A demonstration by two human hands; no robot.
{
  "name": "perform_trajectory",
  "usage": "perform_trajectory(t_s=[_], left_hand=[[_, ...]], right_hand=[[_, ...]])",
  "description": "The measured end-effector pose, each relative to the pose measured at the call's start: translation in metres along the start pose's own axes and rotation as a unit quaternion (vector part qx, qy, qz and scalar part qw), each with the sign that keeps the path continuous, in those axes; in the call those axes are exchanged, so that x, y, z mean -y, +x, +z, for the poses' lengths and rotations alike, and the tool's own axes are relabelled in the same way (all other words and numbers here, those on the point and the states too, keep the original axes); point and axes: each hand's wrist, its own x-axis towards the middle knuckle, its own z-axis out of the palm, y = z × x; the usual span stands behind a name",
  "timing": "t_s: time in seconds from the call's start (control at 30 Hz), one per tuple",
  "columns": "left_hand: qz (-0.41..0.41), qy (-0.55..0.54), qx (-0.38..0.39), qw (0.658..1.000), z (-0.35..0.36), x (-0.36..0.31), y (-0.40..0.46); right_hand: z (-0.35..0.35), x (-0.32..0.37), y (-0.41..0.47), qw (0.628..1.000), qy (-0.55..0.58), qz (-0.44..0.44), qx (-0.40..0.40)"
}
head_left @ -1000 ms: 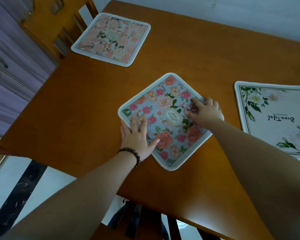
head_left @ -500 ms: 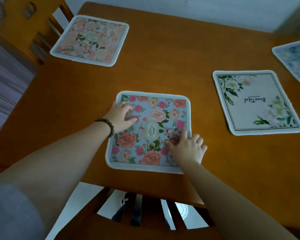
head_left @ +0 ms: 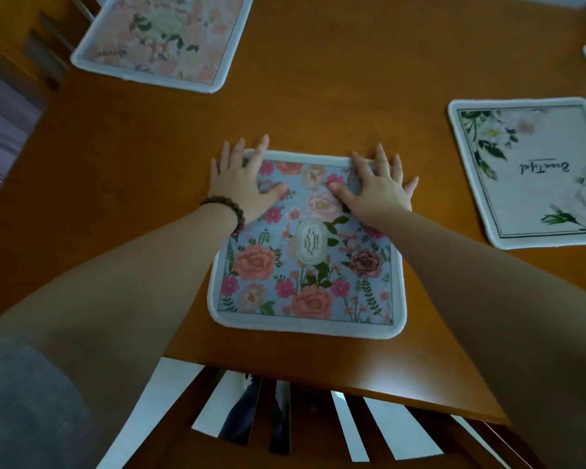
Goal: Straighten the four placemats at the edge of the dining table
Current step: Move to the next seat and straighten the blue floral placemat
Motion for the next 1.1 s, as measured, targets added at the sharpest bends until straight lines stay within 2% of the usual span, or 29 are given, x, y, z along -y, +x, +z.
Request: perform_trajectory(t_s=[0.23, 0.53, 0.83, 1.0, 1.1], left_hand=[[0.041, 0.024, -0.013, 0.999, 0.013, -0.013, -0.013], [0.057, 0.056, 0.005, 0.997, 0.025, -0.037, -0.044], [0.075, 0.072, -0.009, 0.995, 0.028, -0.030, -0.064], [0.070, 0.082, -0.007, 0.994, 0.029, -0.031, -0.064], [0.016, 0.069, -0.019, 0.997, 0.028, -0.024, -0.081]], right_hand=[[0.014, -0.011, -0.017, 0.998, -0.002, -0.012, -0.061], [0.021, -0.038, -0.052, 0.998, -0.013, -0.004, -0.057], [0.032, -0.030, -0.077, 0.996, -0.024, 0.011, -0.083], [0.029, -0.032, -0.079, 0.997, -0.008, 0.002, -0.081], [0.031, -0.041, -0.095, 0.993, 0.048, 0.023, -0.100]])
